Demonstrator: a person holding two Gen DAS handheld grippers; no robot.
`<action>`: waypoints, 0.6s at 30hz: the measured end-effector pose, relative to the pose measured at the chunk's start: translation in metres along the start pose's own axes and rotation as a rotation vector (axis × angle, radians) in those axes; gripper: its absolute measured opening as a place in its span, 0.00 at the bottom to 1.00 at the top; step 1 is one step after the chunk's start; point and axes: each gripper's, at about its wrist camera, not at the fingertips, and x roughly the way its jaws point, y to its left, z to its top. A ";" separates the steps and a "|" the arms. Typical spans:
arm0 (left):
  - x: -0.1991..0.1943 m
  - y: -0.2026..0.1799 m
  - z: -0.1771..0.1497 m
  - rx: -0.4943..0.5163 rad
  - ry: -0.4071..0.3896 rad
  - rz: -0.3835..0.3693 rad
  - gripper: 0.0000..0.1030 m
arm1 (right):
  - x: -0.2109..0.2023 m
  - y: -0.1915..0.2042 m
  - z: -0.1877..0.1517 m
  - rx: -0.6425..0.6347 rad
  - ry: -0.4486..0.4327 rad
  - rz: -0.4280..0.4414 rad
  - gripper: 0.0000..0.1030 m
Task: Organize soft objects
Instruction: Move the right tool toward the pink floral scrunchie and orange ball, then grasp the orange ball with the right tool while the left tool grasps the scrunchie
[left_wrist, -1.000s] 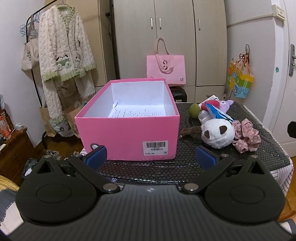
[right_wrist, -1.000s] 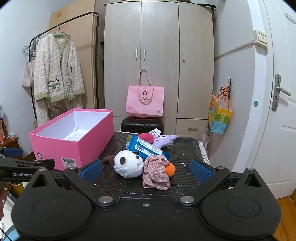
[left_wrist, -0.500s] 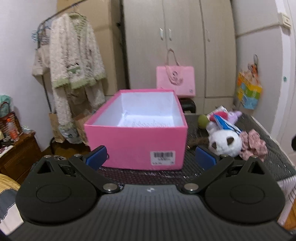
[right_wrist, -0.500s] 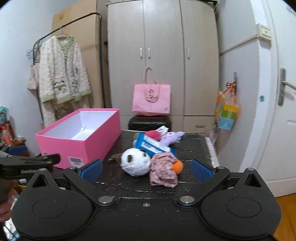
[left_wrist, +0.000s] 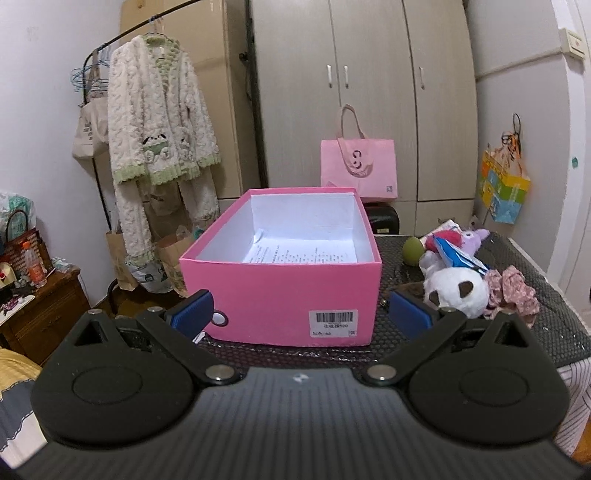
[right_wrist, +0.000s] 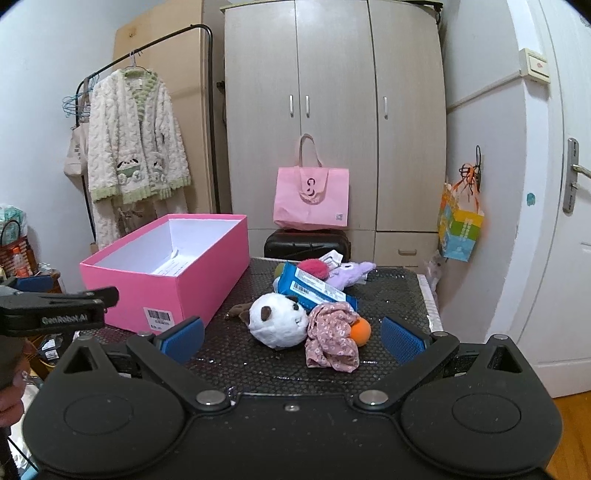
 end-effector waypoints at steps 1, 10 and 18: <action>0.002 -0.001 0.000 0.003 0.005 -0.004 1.00 | 0.000 -0.002 0.001 0.001 -0.003 0.005 1.00; 0.014 -0.029 0.008 0.034 -0.010 -0.153 1.00 | 0.011 -0.041 0.013 0.035 0.013 0.046 1.00; 0.025 -0.079 0.020 0.111 -0.070 -0.354 0.99 | 0.028 -0.095 0.014 0.015 -0.067 -0.075 1.00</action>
